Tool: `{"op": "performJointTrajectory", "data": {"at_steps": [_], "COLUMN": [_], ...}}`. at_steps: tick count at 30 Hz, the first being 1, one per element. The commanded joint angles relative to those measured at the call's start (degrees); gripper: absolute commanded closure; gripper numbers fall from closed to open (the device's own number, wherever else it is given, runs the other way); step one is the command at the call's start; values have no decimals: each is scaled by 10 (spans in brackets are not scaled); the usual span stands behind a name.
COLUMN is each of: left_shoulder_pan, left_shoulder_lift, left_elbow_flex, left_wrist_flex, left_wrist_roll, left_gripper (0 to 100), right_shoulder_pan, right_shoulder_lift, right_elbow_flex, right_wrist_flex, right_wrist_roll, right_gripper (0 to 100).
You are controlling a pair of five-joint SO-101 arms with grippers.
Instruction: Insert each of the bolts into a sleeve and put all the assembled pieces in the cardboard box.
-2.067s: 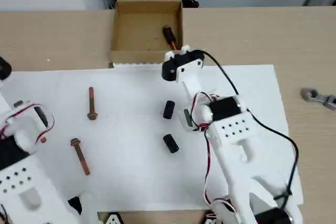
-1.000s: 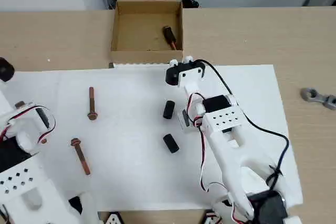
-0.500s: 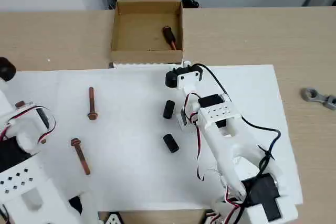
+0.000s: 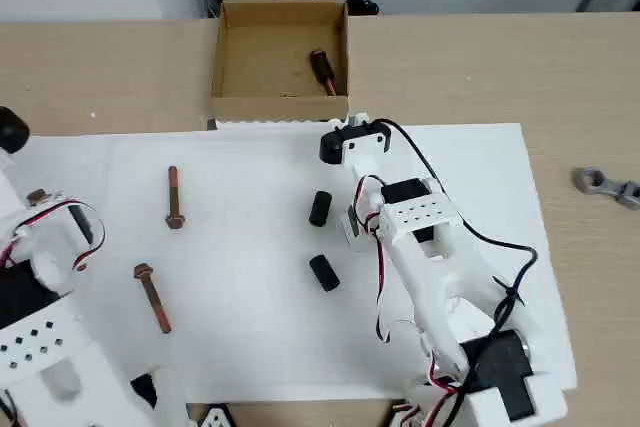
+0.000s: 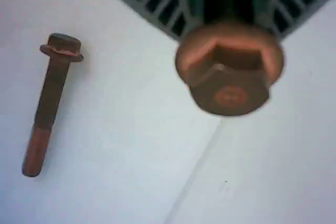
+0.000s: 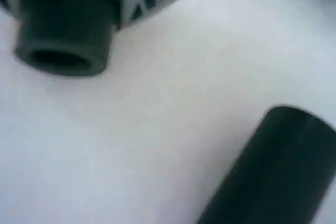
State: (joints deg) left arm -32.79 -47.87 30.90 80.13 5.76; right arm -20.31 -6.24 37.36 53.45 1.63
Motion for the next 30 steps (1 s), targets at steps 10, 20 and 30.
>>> {"op": "performJointTrajectory", "data": {"at_steps": [10,20,30], "left_shoulder_pan": [2,2,70], "left_shoulder_lift": [-18,-18,-17], "left_elbow_flex": [-5,-1,60], "left_wrist_flex": [-20,-55,-231], "left_wrist_roll": [-3,-1,66], "left_gripper": [994,994,994], "right_shoulder_pan": [-19,86,109], "right_shoulder_lift": [-167,-559,-707], "right_elbow_flex": [-34,-69,280], "right_wrist_flex": [96,274,38], "right_wrist_roll": [12,152,79], "right_gripper": [991,995,995]}}
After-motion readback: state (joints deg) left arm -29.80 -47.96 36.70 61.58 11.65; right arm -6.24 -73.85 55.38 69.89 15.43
